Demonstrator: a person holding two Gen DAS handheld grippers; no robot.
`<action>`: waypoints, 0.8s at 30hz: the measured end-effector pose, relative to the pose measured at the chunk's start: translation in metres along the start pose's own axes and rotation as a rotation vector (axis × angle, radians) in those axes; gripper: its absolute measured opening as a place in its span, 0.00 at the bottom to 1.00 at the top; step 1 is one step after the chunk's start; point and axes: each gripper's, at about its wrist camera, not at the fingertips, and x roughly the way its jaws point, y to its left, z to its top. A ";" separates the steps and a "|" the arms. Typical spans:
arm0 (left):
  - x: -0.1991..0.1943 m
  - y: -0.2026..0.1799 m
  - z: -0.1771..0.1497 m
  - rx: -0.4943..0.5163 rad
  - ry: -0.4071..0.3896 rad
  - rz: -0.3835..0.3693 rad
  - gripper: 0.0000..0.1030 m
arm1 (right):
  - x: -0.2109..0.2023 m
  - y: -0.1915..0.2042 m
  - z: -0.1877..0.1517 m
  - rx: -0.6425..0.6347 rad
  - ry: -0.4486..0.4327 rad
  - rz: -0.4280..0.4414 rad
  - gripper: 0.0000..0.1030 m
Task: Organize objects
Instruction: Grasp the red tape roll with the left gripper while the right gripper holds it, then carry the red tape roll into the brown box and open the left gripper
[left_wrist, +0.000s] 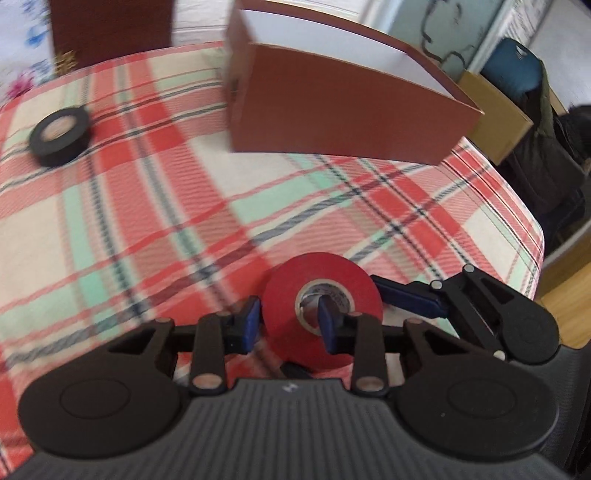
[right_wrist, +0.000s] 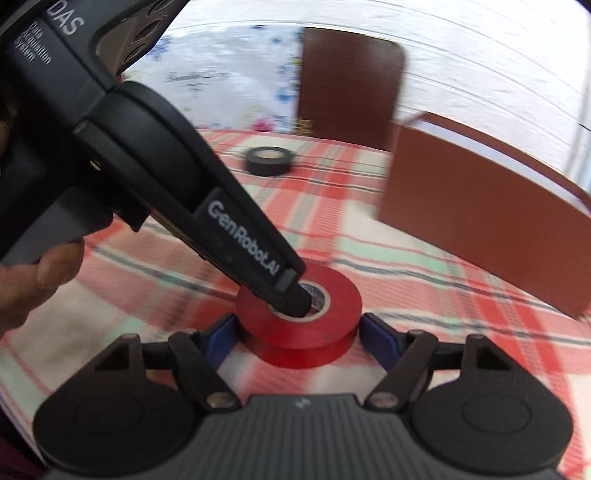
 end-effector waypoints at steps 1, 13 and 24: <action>0.006 -0.009 0.005 0.024 0.000 0.002 0.35 | -0.002 -0.008 -0.002 0.013 -0.001 -0.012 0.72; 0.012 -0.063 0.053 0.136 -0.087 0.000 0.35 | -0.026 -0.062 -0.006 0.129 -0.117 -0.144 0.70; -0.004 -0.052 0.143 0.125 -0.303 0.099 0.35 | 0.002 -0.090 0.073 0.107 -0.365 -0.213 0.70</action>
